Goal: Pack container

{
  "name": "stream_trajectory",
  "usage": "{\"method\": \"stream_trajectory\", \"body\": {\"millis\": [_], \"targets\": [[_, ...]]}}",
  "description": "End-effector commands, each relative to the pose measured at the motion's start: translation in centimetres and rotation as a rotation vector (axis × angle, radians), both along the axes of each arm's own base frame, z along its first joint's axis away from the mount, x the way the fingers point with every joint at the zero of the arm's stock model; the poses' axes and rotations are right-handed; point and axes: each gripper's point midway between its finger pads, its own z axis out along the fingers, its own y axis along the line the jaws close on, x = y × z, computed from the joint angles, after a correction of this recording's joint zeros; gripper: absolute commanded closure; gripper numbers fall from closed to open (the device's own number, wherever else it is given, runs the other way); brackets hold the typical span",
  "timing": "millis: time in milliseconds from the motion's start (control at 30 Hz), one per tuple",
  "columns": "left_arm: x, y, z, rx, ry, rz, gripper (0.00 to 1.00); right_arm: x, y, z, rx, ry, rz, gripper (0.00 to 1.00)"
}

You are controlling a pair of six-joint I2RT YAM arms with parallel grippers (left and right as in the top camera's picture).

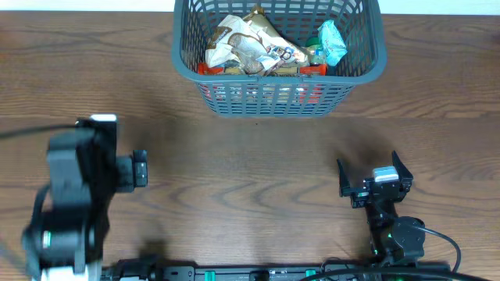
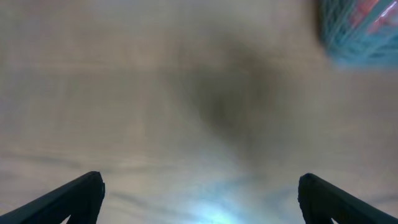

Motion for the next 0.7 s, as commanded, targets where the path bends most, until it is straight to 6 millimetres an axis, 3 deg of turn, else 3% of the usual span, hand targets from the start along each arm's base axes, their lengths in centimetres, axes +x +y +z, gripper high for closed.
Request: {"method": "stream_trajectory", "body": {"millis": [0,200,400,533,667], "targets": [[-1.0,-2.3,1.5,-0.068,-0.162,-0.091,0.01,0.0,0.1,-0.1,0.001,0.0,0.004,0.01],[0.0,-4.1,2.2,-0.111,-0.611,-0.166,0.02,0.0,0.1,-0.1,0.001,0.0,0.004,0.01],[0.4,-3.5,1.2,-0.092,-0.963,-0.145,0.02,0.0,0.1,-0.1,0.001,0.0,0.004,0.01],[0.6,-3.0,-1.3,-0.083,-1.016,-0.119,0.02,0.0,0.1,-0.1,0.001,0.0,0.004,0.01],[1.0,-3.1,-4.0,-0.086,-0.909,-0.121,0.02,0.0,0.1,-0.1,0.001,0.0,0.004,0.01]]}}
